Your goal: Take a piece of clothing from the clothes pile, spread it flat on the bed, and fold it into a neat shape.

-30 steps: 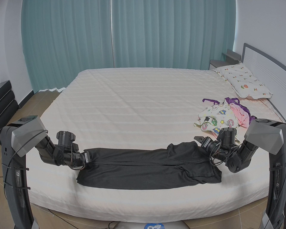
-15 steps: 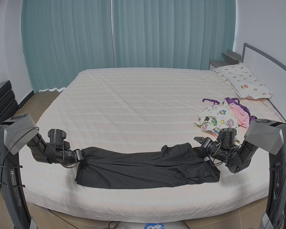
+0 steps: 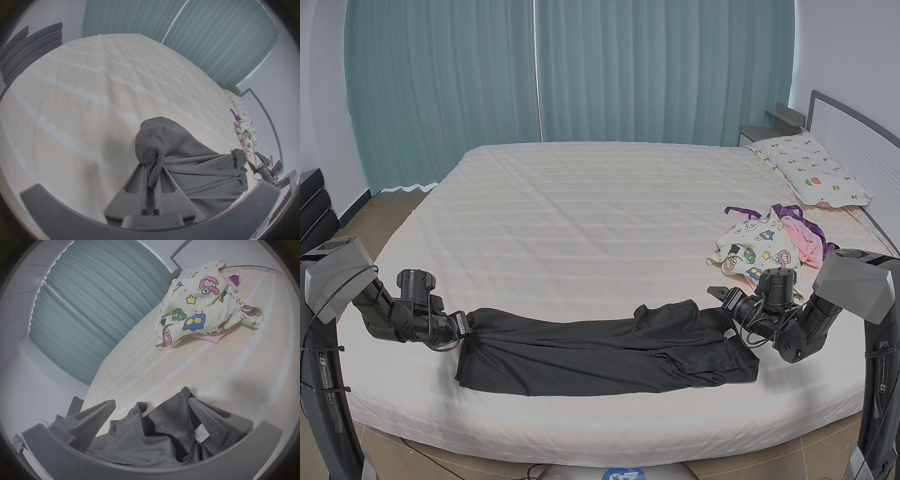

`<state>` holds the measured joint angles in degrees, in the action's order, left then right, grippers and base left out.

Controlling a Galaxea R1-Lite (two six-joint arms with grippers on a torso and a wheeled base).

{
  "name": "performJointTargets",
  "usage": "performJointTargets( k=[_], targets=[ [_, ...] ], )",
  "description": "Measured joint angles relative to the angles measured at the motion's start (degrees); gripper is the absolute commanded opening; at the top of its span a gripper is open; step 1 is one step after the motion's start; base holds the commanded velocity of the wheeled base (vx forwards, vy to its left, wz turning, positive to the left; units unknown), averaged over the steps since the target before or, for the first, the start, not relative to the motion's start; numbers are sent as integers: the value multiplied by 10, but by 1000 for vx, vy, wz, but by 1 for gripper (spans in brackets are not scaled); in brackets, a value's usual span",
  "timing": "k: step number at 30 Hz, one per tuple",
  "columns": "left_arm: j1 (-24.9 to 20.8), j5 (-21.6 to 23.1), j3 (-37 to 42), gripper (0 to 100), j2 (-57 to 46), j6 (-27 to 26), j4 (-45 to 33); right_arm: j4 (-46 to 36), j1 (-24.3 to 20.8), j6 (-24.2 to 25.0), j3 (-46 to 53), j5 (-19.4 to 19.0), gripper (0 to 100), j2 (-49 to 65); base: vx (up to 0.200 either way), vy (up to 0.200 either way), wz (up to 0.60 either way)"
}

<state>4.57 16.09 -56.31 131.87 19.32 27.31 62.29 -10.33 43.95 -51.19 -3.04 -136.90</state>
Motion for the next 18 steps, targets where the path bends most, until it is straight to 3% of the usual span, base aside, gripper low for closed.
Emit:
performJointTargets(
  k=[12, 18],
  targets=[
    [34, 4, 1, 0, -15, 1, -6, 0, 0, 0, 0, 0, 100, 0, 0, 0, 0],
    [74, 35, -2, 0, -32, 0, -35, 0, 0, 0, 0, 0, 100, 0, 0, 0, 0]
  ],
)
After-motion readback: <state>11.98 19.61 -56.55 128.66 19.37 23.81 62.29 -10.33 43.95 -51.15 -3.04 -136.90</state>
